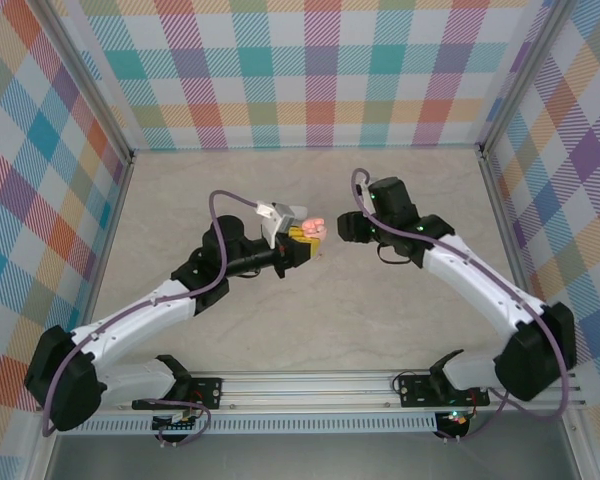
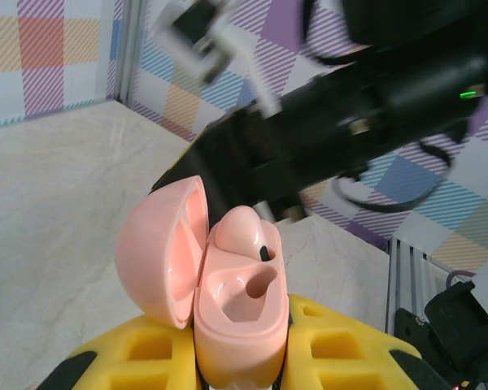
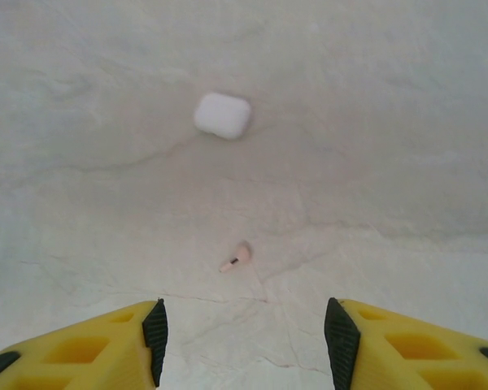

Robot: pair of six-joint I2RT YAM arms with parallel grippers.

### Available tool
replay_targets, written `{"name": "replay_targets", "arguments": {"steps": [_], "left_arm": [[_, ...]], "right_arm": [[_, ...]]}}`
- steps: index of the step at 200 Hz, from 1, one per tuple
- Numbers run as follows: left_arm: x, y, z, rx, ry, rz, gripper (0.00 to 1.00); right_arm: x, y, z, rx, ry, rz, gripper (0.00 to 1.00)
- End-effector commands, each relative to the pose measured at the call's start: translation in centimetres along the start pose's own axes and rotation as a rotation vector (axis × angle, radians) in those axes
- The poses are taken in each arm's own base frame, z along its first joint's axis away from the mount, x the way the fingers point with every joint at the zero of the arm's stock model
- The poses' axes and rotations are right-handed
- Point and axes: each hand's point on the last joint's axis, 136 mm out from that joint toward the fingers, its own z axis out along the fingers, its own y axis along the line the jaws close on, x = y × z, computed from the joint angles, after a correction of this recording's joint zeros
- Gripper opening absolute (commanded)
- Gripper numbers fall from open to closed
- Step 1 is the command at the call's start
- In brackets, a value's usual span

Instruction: Insert the wireless bluetooth earbuds into the charging case

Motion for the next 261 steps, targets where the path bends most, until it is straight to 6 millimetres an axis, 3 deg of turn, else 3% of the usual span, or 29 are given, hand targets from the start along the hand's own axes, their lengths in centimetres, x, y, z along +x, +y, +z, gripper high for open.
{"name": "replay_targets", "arguments": {"steps": [1, 42, 91, 173, 261], "left_arm": [[0.2, -1.2, -1.2, 0.01, 0.011, 0.056, 0.02], [0.5, -1.6, -2.8, -0.008, 0.029, 0.08, 0.03], [0.4, -1.9, -3.3, -0.006, 0.024, 0.084, 0.03], [0.4, -1.9, -3.1, 0.002, 0.019, 0.077, 0.03], [0.4, -1.9, -3.2, 0.003, 0.014, 0.076, 0.03]], "right_arm": [[1.7, -0.5, 2.1, 0.031, 0.126, 0.069, 0.57], [4.9, 0.1, 7.3, 0.02, 0.332, 0.185, 0.55], [7.9, 0.4, 11.3, 0.046, 0.491, 0.332, 0.5], [9.1, 2.0, 14.8, 0.08, 0.544, 0.403, 0.44], [9.5, 1.4, 16.5, 0.173, 0.556, 0.373, 0.34]]}}
